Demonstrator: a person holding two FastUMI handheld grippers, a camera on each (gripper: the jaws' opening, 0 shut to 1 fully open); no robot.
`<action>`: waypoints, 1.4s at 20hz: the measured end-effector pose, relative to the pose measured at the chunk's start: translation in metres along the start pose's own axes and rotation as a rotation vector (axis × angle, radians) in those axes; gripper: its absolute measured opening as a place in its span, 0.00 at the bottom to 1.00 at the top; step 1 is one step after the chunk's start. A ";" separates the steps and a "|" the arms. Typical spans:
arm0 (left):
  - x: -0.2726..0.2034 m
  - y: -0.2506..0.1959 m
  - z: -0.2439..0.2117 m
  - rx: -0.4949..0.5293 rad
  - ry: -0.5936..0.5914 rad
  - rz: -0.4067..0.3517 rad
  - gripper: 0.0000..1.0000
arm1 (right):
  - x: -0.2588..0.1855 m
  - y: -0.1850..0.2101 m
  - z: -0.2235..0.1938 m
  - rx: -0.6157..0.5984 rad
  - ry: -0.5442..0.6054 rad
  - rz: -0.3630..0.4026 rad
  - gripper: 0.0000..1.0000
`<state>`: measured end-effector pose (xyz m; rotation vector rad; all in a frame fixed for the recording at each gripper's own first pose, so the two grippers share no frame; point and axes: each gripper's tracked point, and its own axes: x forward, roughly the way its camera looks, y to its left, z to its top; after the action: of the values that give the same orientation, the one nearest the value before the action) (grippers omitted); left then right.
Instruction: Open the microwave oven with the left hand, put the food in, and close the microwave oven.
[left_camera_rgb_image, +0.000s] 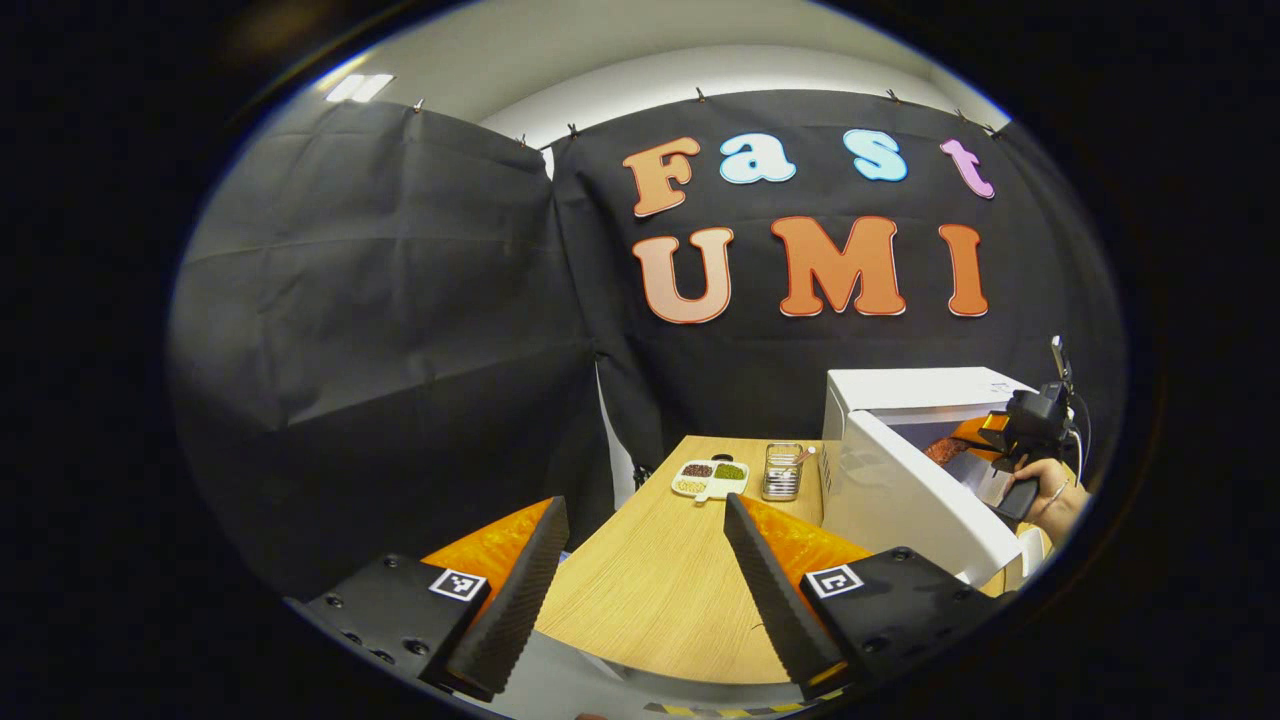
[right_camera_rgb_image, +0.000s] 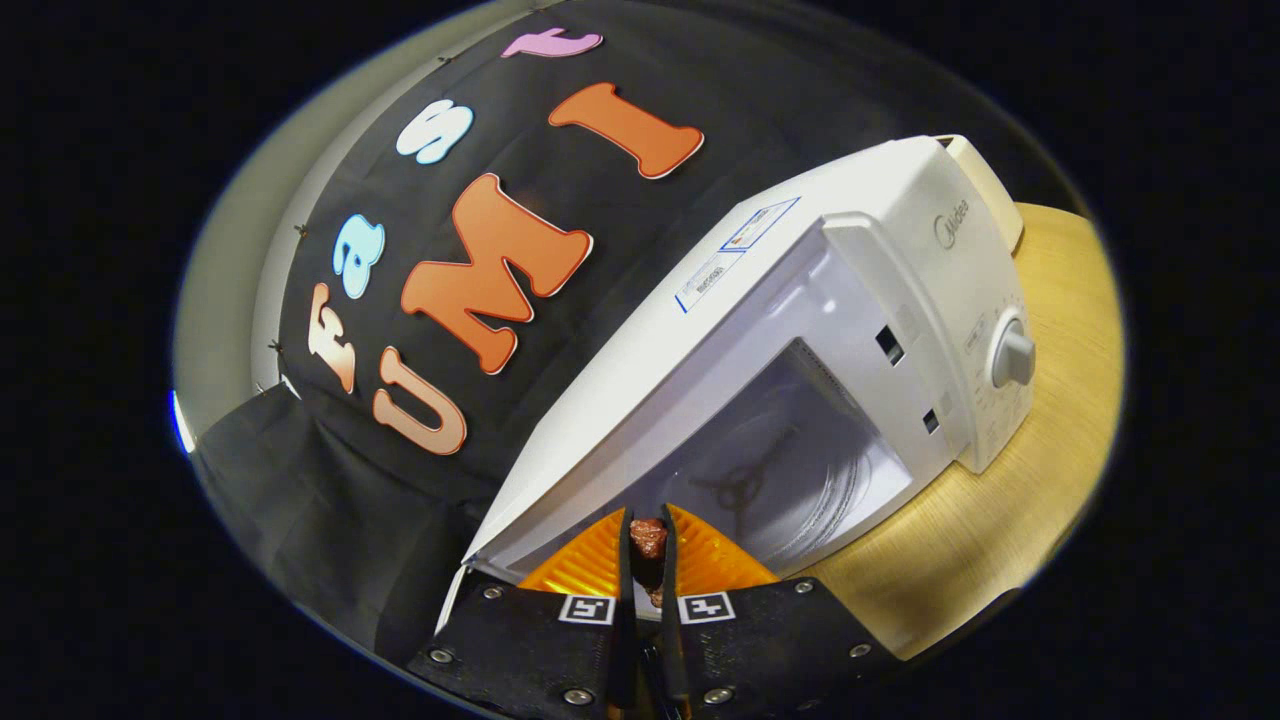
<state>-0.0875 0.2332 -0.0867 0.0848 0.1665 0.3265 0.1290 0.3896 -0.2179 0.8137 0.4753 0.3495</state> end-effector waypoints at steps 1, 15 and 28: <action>0.002 0.000 0.000 -0.007 0.007 -0.009 0.96 | 0.008 -0.005 -0.002 0.003 -0.011 -0.018 0.08; 0.022 -0.003 -0.004 0.014 0.031 -0.057 1.00 | 0.059 -0.076 -0.002 -0.150 -0.030 -0.277 0.37; 0.029 -0.020 -0.015 -0.031 0.033 -0.108 1.00 | 0.011 -0.066 0.019 -0.427 -0.041 -0.287 0.94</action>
<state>-0.0568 0.2249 -0.1076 0.0392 0.1977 0.2228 0.1559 0.3410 -0.2593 0.3304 0.4515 0.1576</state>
